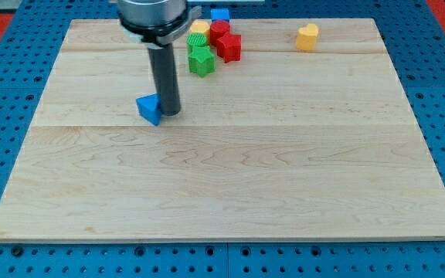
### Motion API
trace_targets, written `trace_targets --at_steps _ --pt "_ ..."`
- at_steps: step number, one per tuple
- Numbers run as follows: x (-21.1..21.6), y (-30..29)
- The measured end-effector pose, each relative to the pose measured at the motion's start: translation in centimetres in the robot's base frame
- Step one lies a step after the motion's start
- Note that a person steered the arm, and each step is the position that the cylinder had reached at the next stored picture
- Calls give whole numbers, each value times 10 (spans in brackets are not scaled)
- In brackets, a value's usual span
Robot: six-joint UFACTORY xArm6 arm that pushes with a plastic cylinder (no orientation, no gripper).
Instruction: Move the blue cube up and left
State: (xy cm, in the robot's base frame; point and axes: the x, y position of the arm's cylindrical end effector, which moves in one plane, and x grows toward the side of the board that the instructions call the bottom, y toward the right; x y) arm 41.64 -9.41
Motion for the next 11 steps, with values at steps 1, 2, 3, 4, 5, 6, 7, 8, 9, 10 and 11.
trace_targets --at_steps 1,2,3,4,5,6,7,8,9,10,11 --pt "8 -34" --pt "34 -46" --pt "51 -55" --pt "45 -60" --pt "34 -61" --pt "21 -63" --pt "14 -62" --pt "-1 -62" --pt "-22 -74" --pt "-27 -71" --pt "-37 -30"
